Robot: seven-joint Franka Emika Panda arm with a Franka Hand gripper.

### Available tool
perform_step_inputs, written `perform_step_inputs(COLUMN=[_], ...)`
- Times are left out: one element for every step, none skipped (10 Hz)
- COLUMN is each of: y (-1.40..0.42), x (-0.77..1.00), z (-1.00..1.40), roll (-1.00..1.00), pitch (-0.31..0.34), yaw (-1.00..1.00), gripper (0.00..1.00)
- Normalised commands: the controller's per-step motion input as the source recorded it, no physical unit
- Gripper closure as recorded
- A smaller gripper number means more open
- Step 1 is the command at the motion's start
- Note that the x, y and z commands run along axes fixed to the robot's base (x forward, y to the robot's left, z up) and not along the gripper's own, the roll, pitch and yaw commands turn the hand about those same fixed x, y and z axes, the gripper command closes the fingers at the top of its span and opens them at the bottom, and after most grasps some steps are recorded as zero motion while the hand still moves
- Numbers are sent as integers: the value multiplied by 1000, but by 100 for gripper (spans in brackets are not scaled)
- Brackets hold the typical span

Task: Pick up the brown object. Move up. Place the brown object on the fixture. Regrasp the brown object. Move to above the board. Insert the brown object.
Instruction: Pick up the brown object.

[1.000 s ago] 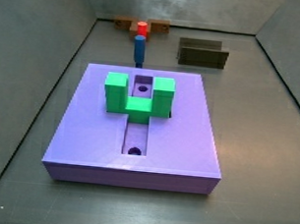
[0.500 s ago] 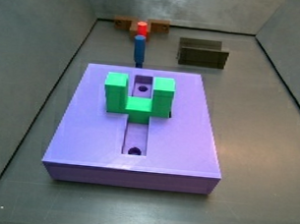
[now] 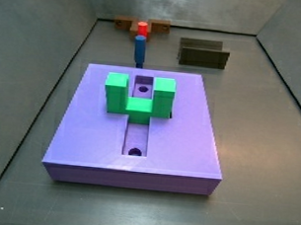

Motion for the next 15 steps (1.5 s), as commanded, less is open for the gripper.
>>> perform_step_inputs(y=[0, 0, 0, 0, 14, 20, 23, 23, 23, 23, 26, 23, 23, 26, 43], x=[0, 0, 0, -3, -34, -86, -71, -74, -74, -63, -63, -51, -60, -54, -17], z=[-40, -43, -37, -29, -97, -114, -94, -83, -74, -69, -69, -63, -63, -60, -57], roll=[0, 0, 0, 0, 0, 4, 0, 0, 0, 0, 0, 0, 0, 0, 0], pitch=[0, 0, 0, 0, 0, 4, 0, 0, 0, 0, 0, 0, 0, 0, 0], yaw=[0, 0, 0, 0, 0, 0, 0, 0, 0, 0, 0, 0, 0, 0, 0], gripper=[0, 0, 0, 0, 0, 0, 0, 0, 0, 0, 0, 0, 0, 0, 0])
